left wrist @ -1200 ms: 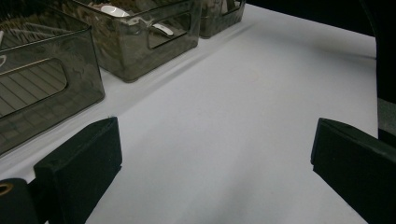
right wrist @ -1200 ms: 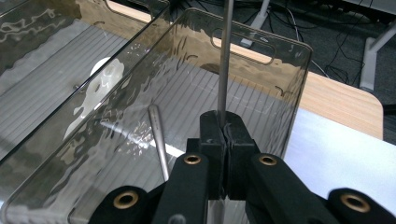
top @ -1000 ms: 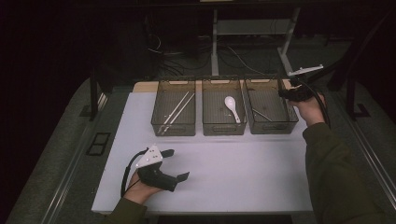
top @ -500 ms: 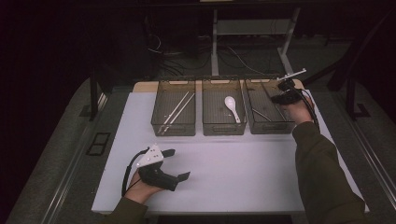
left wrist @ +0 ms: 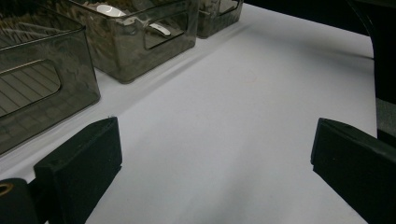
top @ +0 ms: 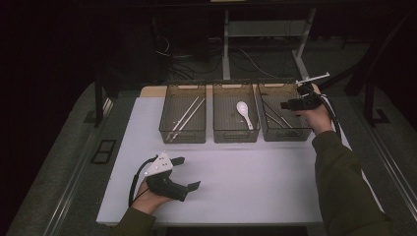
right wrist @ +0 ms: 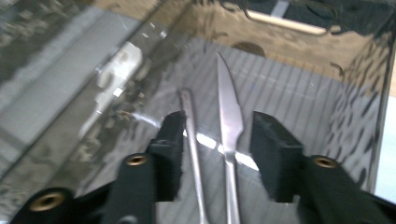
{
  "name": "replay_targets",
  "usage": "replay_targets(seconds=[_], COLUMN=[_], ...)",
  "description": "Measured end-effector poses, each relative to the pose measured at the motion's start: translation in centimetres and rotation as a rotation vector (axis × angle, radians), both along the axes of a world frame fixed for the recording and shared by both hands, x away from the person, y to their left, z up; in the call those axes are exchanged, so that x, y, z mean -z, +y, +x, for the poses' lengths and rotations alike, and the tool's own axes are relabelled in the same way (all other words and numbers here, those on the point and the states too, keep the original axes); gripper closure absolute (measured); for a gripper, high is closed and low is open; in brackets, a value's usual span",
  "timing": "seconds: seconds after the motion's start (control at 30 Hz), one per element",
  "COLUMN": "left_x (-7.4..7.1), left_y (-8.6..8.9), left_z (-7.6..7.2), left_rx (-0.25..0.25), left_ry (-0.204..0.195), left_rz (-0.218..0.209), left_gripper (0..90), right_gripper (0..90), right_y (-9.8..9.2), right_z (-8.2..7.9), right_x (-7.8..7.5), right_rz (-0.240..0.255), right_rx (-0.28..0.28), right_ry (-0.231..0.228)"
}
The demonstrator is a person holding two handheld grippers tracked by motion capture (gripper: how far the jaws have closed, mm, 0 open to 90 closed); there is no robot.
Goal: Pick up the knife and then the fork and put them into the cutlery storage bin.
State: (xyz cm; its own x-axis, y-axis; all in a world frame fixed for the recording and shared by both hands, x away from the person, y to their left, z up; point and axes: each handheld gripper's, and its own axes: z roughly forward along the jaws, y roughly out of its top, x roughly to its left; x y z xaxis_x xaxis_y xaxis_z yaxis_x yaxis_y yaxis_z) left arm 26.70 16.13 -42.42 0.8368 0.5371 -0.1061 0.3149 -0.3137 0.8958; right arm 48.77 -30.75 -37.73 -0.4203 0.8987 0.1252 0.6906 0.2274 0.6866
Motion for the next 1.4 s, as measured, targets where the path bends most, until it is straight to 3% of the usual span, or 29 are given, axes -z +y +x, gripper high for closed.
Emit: replay_targets(seconds=[0.2,0.6,0.93,1.13,1.4], left_x=[0.0,0.2,0.3,0.3,0.3], left_y=[0.0,-0.1,-0.2,-0.2,0.0], left_z=[0.0,-0.1,-0.1,-0.1,0.0], left_rx=[0.001,0.011,0.014,0.019,0.015], left_ry=[-0.005,0.000,0.000,0.002,0.000], left_rz=[0.015,0.034,0.041,0.043,0.045], left_gripper=[1.2,1.3,1.3,1.3,1.3], right_gripper=[40.6,27.0,25.3,25.2,23.4], right_y=[0.3,0.3,-0.3,-0.5,0.3], right_z=[-1.3,-3.8,-6.8,-8.7,-11.1], right_x=[-0.4,-1.0,-1.3,-1.4,-1.3], right_rz=[0.030,0.048,0.099,0.107,0.109], right_rx=[-0.022,-0.037,-0.071,-0.090,-0.154], right_ry=[-0.049,-0.137,-0.196,-0.222,-0.249])
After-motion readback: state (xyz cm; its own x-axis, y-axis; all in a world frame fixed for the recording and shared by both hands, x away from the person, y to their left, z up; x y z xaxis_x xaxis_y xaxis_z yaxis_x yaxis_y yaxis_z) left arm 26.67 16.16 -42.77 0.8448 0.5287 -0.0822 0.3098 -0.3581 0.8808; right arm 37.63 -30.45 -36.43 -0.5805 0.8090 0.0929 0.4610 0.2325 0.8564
